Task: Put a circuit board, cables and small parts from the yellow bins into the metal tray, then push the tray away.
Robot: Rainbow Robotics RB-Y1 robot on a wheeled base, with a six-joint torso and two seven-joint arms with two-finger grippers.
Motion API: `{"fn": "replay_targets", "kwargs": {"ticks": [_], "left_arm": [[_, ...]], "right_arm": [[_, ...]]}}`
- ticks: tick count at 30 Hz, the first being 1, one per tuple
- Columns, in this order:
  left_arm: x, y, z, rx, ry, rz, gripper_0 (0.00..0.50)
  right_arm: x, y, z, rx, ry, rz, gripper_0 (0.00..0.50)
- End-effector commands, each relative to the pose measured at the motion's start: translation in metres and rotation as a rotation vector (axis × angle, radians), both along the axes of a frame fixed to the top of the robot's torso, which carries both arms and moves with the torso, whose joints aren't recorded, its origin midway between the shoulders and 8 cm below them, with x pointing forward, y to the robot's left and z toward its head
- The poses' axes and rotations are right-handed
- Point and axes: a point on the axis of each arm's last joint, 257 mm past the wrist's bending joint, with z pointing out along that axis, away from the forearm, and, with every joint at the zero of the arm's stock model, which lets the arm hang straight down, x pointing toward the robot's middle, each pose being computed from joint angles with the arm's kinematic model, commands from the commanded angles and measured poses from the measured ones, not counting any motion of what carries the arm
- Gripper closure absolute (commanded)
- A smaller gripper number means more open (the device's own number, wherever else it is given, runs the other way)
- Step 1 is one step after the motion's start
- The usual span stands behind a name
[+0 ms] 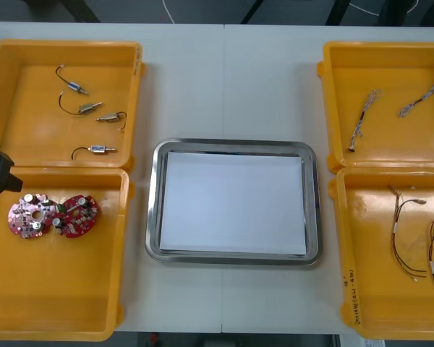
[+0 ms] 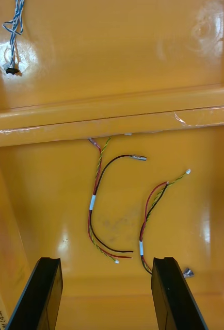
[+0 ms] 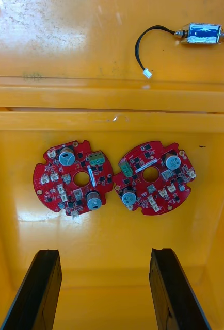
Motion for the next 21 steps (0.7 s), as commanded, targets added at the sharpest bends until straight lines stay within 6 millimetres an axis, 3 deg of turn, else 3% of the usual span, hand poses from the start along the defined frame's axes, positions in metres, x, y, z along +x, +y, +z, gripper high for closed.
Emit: {"fn": "replay_targets", "kwargs": {"ticks": [1,21], "left_arm": [[-0.0042,0.0147,0.014,0.061,-0.021,-0.027,0.0],[-0.0042,0.0147,0.014,0.061,-0.021,-0.027,0.0]], "right_arm": [[-0.0025,-0.0015,0.0053,0.003,-0.022,-0.025,0.0],[-0.0025,-0.0015,0.0053,0.003,-0.022,-0.025,0.0]]}}
